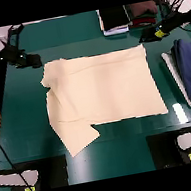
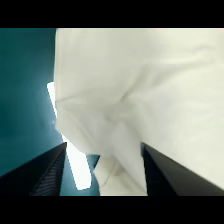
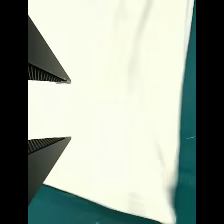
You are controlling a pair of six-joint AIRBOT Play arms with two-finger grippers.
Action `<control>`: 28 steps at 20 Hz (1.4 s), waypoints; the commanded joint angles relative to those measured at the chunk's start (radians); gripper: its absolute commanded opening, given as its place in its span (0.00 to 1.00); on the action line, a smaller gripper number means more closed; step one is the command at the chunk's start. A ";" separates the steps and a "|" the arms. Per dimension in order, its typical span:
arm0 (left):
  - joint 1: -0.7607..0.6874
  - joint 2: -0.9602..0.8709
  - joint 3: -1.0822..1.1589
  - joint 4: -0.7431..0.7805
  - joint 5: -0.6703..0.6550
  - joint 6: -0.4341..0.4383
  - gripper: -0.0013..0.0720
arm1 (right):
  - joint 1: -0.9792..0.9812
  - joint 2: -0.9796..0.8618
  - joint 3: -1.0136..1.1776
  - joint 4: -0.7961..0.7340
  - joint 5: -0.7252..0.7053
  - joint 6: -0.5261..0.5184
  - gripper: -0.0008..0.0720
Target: Fold the shirts.
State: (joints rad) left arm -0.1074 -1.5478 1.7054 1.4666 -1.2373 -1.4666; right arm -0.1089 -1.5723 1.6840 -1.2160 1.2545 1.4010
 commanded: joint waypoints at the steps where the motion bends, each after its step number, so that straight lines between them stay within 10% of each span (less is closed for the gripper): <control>1: 0.079 0.071 -0.034 -0.031 -0.117 -0.001 0.76 | -0.032 0.038 -0.003 -0.005 0.092 -0.044 0.54; 11: 0.175 0.569 -1.038 -0.223 0.031 -0.025 0.76 | -0.061 0.476 -0.579 0.185 0.038 -0.086 0.54; 21: 0.114 0.571 -1.220 -0.440 0.216 0.022 0.76 | -0.024 0.624 -0.624 0.202 -0.012 -0.085 0.54; 22: 0.084 0.571 -1.220 -0.442 0.227 0.023 0.65 | -0.033 0.632 -0.624 0.203 -0.012 -0.085 0.54; 24: 0.068 0.571 -1.206 -0.440 0.225 0.031 0.10 | -0.074 0.646 -0.624 0.200 0.015 -0.085 0.54; 28: 0.068 0.572 -1.084 -0.422 0.148 0.036 0.05 | -0.254 0.650 -0.666 0.031 0.219 -0.085 0.54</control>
State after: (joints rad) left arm -0.0303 -0.9771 0.5575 1.0451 -1.0443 -1.4380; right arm -0.2619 -0.9298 1.0462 -1.0691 1.3396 1.3151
